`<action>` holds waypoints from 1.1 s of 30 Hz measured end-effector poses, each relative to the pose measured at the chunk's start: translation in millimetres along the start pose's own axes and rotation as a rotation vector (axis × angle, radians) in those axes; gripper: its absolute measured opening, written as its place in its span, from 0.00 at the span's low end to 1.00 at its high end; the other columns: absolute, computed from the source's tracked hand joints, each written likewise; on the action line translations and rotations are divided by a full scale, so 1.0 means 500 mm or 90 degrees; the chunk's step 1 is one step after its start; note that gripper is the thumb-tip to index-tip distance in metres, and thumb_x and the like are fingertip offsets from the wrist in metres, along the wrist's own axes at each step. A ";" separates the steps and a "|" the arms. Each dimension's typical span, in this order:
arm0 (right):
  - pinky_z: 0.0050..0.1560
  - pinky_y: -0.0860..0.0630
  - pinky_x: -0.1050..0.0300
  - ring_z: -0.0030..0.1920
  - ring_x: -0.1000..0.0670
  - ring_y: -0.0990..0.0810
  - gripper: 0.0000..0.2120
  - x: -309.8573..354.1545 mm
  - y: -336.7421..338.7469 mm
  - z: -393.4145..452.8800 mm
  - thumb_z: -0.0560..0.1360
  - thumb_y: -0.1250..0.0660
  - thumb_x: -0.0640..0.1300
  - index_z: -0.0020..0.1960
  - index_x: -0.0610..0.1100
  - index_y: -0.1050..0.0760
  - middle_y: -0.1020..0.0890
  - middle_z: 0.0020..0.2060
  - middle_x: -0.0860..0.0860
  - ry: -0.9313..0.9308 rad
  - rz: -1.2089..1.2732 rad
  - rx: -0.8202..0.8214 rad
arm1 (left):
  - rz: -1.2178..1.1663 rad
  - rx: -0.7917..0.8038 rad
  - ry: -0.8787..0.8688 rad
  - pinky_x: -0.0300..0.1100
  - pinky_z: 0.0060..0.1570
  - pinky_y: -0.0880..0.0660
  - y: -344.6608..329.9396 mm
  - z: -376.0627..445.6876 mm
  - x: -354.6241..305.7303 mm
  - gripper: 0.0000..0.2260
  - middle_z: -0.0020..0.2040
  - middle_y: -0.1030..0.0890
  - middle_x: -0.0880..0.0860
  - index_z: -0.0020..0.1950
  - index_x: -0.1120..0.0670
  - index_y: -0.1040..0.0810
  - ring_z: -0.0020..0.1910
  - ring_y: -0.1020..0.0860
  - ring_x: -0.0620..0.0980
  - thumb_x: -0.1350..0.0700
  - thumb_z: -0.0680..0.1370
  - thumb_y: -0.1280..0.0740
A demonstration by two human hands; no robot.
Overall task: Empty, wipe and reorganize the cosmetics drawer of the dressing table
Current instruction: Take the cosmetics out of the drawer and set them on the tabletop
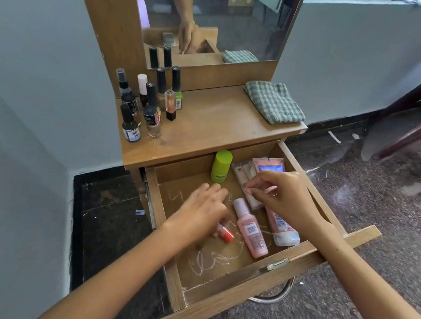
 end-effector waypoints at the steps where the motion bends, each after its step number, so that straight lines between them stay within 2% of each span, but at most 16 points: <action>1: 0.40 0.19 0.54 0.35 0.59 0.19 0.03 -0.001 -0.001 0.000 0.69 0.25 0.43 0.42 0.47 0.18 0.17 0.33 0.57 -0.005 0.001 0.003 | 0.020 0.019 0.005 0.43 0.54 0.40 -0.003 0.001 0.013 0.09 0.54 0.27 0.51 0.53 0.49 0.22 0.56 0.33 0.50 0.53 0.73 0.32; 4: 0.39 0.20 0.53 0.35 0.59 0.20 0.03 -0.003 -0.008 0.003 0.69 0.25 0.46 0.41 0.50 0.19 0.18 0.33 0.58 -0.027 -0.025 0.020 | 0.026 0.011 0.030 0.43 0.55 0.39 0.015 -0.009 0.044 0.10 0.52 0.21 0.49 0.54 0.48 0.24 0.55 0.27 0.49 0.49 0.74 0.33; 7: 0.38 0.26 0.64 0.34 0.63 0.24 0.05 0.009 -0.016 -0.002 0.70 0.26 0.51 0.40 0.51 0.21 0.21 0.33 0.60 -0.054 -0.107 0.074 | -0.113 -0.057 0.121 0.38 0.51 0.33 0.061 -0.047 0.081 0.12 0.48 0.20 0.45 0.53 0.46 0.24 0.48 0.26 0.44 0.45 0.72 0.30; 8: 0.37 0.27 0.64 0.36 0.62 0.23 0.07 0.013 -0.025 -0.005 0.70 0.28 0.53 0.42 0.51 0.21 0.21 0.35 0.59 -0.065 -0.158 0.114 | -0.187 -0.090 0.158 0.35 0.46 0.32 0.079 -0.063 0.093 0.12 0.46 0.21 0.44 0.51 0.45 0.23 0.45 0.26 0.41 0.45 0.70 0.28; 11: 0.39 0.30 0.58 0.46 0.46 0.20 0.13 0.025 -0.063 -0.009 0.72 0.31 0.54 0.49 0.45 0.23 0.19 0.45 0.49 -0.100 -0.363 0.243 | -0.373 -0.213 0.256 0.28 0.33 0.32 0.124 -0.107 0.123 0.13 0.41 0.21 0.43 0.46 0.48 0.20 0.39 0.25 0.37 0.50 0.65 0.23; 13: 0.38 0.32 0.57 0.49 0.43 0.20 0.13 0.034 -0.088 -0.013 0.72 0.32 0.51 0.51 0.42 0.23 0.19 0.48 0.45 -0.120 -0.417 0.294 | -0.481 -0.301 0.312 0.27 0.32 0.28 0.140 -0.131 0.140 0.13 0.39 0.21 0.43 0.43 0.50 0.20 0.38 0.23 0.38 0.52 0.62 0.21; 15: 0.38 0.33 0.57 0.50 0.41 0.20 0.11 0.042 -0.102 -0.012 0.70 0.31 0.47 0.49 0.41 0.25 0.20 0.49 0.44 -0.128 -0.416 0.310 | -0.537 -0.368 0.347 0.28 0.32 0.27 0.151 -0.149 0.151 0.13 0.38 0.20 0.43 0.40 0.49 0.20 0.39 0.23 0.37 0.49 0.60 0.22; 16: 0.37 0.33 0.57 0.49 0.41 0.20 0.08 0.047 -0.103 -0.010 0.70 0.31 0.45 0.45 0.42 0.27 0.20 0.49 0.43 -0.129 -0.396 0.304 | -0.551 -0.397 0.358 0.29 0.32 0.26 0.155 -0.157 0.156 0.13 0.37 0.20 0.43 0.39 0.48 0.20 0.39 0.22 0.37 0.46 0.59 0.24; 18: 0.36 0.34 0.57 0.44 0.42 0.22 0.10 0.052 -0.104 -0.005 0.69 0.32 0.45 0.39 0.45 0.33 0.21 0.46 0.44 -0.137 -0.346 0.287 | -0.583 -0.433 0.382 0.30 0.34 0.24 0.156 -0.171 0.166 0.13 0.37 0.19 0.43 0.39 0.48 0.20 0.39 0.21 0.37 0.44 0.58 0.26; 21: 0.32 0.36 0.58 0.38 0.47 0.28 0.16 0.057 -0.111 0.001 0.65 0.29 0.52 0.46 0.46 0.29 0.25 0.39 0.50 -0.130 -0.295 0.270 | -0.629 -0.463 0.404 0.30 0.36 0.24 0.151 -0.191 0.175 0.13 0.40 0.18 0.44 0.41 0.51 0.19 0.41 0.20 0.37 0.49 0.60 0.24; 23: 0.31 0.34 0.59 0.39 0.49 0.25 0.21 0.060 -0.112 0.006 0.61 0.27 0.55 0.49 0.47 0.27 0.22 0.40 0.53 -0.120 -0.249 0.242 | -0.655 -0.492 0.417 0.31 0.36 0.23 0.149 -0.206 0.178 0.13 0.40 0.17 0.45 0.42 0.52 0.18 0.41 0.19 0.38 0.52 0.60 0.23; 25: 0.35 0.27 0.58 0.39 0.53 0.22 0.22 0.070 -0.096 0.019 0.57 0.26 0.56 0.47 0.50 0.26 0.20 0.40 0.55 -0.103 -0.156 0.189 | -0.660 -0.537 0.427 0.32 0.37 0.22 0.152 -0.219 0.182 0.13 0.40 0.17 0.45 0.42 0.52 0.19 0.41 0.19 0.39 0.52 0.60 0.23; 28: 0.39 0.21 0.58 0.38 0.58 0.20 0.19 0.112 -0.036 0.057 0.57 0.23 0.50 0.46 0.51 0.23 0.19 0.38 0.57 -0.066 0.048 0.069 | -0.678 -0.650 0.444 0.33 0.38 0.23 0.167 -0.237 0.193 0.14 0.39 0.17 0.45 0.43 0.52 0.20 0.40 0.19 0.42 0.54 0.61 0.23; 31: 0.42 0.19 0.62 0.42 0.60 0.18 0.20 0.163 0.019 0.105 0.61 0.21 0.38 0.49 0.49 0.22 0.17 0.43 0.55 -0.014 0.272 -0.049 | -0.689 -0.770 0.472 0.30 0.38 0.24 0.185 -0.246 0.201 0.12 0.39 0.17 0.42 0.42 0.50 0.20 0.40 0.19 0.41 0.55 0.62 0.23; 33: 0.42 0.19 0.61 0.46 0.57 0.17 0.21 0.181 0.028 0.142 0.63 0.22 0.36 0.53 0.45 0.23 0.17 0.46 0.53 0.014 0.363 -0.102 | -0.665 -0.815 0.473 0.30 0.38 0.24 0.192 -0.245 0.207 0.11 0.39 0.18 0.41 0.43 0.49 0.20 0.40 0.19 0.41 0.55 0.63 0.23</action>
Point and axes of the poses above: each hand's wrist, its own z-axis towards the middle knuckle, its own y-axis out of the back of the hand, x = y × z, the point moved 6 cm from there along z, towards the middle knuckle
